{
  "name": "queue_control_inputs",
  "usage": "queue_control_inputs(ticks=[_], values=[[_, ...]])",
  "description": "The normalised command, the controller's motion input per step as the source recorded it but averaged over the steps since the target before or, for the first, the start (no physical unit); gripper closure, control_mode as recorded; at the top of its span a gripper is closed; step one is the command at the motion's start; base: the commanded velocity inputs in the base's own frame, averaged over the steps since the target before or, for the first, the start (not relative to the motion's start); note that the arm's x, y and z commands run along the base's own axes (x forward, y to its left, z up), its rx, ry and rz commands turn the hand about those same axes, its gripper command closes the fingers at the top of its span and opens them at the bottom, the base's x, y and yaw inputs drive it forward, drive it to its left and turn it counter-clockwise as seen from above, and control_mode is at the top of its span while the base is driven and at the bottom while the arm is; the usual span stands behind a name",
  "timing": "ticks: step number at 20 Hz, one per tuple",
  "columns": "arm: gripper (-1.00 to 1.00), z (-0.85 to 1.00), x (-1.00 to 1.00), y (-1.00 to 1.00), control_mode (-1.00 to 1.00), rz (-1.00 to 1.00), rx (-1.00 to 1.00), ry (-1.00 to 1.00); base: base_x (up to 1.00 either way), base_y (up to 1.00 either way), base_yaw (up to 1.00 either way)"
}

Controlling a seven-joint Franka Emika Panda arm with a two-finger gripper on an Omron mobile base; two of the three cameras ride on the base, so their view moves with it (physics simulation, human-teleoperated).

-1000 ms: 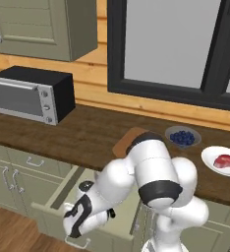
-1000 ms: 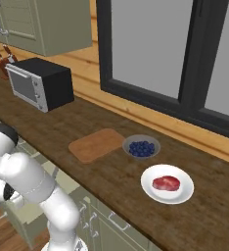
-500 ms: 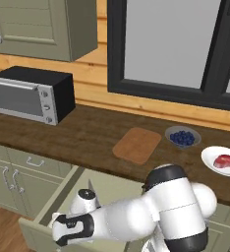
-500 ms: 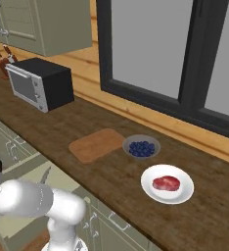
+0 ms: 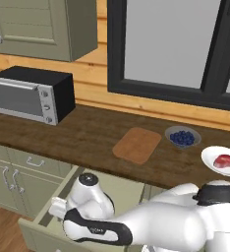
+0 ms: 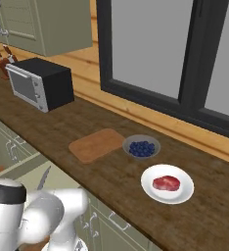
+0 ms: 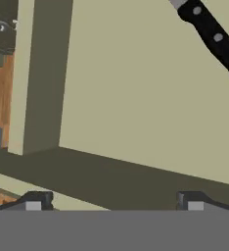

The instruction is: Pick up the knife from the drawer and place it on the cutting board. Then place the meat from the plate to the cutting board.

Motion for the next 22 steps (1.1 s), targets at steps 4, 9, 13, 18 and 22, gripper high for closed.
queue_control_inputs(ticks=[4,9,13,18,22], values=[[-1.0,0.59,0.08,-0.17,-1.0,0.0,-0.24,-0.03,0.0,0.0,0.0],[-1.0,0.09,0.09,-0.62,-1.0,0.0,-0.11,0.0,0.0,0.0,0.0],[-1.0,0.0,0.2,-0.72,-1.0,0.03,0.0,0.0,0.0,0.0,0.0],[-1.0,-0.03,0.16,-0.47,-1.0,0.18,0.0,0.0,0.0,0.0,0.0],[-1.0,-0.23,0.23,-0.21,-1.0,0.26,-0.05,0.0,0.0,0.0,0.0]])
